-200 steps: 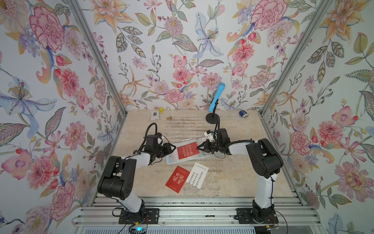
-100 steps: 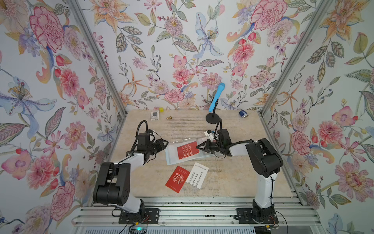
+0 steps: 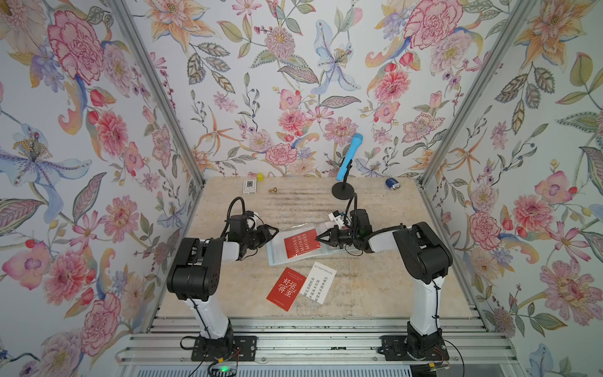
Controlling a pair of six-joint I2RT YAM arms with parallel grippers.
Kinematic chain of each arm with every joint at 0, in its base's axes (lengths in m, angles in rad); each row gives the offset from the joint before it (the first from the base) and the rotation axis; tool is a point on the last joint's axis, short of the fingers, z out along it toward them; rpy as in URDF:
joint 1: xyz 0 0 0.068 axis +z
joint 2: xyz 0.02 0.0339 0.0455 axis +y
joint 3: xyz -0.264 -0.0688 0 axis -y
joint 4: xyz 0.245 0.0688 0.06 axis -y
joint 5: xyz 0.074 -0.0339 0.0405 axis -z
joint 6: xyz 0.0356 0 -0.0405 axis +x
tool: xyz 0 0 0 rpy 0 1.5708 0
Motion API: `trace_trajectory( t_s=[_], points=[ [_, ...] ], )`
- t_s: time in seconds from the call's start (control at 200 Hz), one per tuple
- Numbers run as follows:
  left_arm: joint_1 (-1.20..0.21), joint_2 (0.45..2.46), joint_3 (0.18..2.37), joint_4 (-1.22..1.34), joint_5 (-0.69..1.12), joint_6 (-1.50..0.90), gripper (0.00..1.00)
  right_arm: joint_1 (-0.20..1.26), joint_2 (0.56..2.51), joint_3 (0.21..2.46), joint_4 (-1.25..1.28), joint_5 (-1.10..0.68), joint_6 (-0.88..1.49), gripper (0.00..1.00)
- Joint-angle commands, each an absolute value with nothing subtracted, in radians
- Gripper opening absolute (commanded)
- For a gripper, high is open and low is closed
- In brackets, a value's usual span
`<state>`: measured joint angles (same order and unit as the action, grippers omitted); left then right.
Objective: Place the photos into the photo albums
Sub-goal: Turn the page of the photo album at the center of the board.
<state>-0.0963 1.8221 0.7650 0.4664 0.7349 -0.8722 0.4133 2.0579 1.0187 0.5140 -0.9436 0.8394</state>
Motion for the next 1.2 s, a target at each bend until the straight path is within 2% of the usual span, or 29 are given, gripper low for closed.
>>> trace_trajectory(
  t_s=[0.0,0.365,0.641,0.781,0.956,1.111,1.161,1.196],
  points=[
    [-0.119,1.864,0.809,0.495,0.755,-0.870,0.55,0.407,2.065,1.023,0.561,-0.973,0.853,0.00],
    [-0.148,1.923,0.846,0.454,0.718,-0.846,0.55,0.404,2.064,1.022,0.569,-0.976,0.856,0.00],
    [-0.179,1.933,0.807,0.583,0.777,-0.943,0.53,0.404,2.072,1.020,0.571,-0.972,0.859,0.00],
    [-0.180,1.929,0.783,0.668,0.809,-1.003,0.43,0.404,2.082,1.022,0.572,-0.971,0.861,0.00],
    [-0.180,1.914,0.791,0.631,0.797,-0.978,0.30,0.404,2.089,1.022,0.577,-0.968,0.865,0.00],
    [-0.178,1.918,0.798,0.605,0.779,-0.955,0.25,0.403,2.087,1.023,0.577,-0.965,0.865,0.00],
    [-0.179,1.921,0.802,0.580,0.763,-0.937,0.25,0.403,2.088,1.025,0.577,-0.968,0.865,0.00],
    [-0.180,1.921,0.807,0.556,0.752,-0.920,0.29,0.404,2.086,1.025,0.577,-0.967,0.865,0.00]
  ],
)
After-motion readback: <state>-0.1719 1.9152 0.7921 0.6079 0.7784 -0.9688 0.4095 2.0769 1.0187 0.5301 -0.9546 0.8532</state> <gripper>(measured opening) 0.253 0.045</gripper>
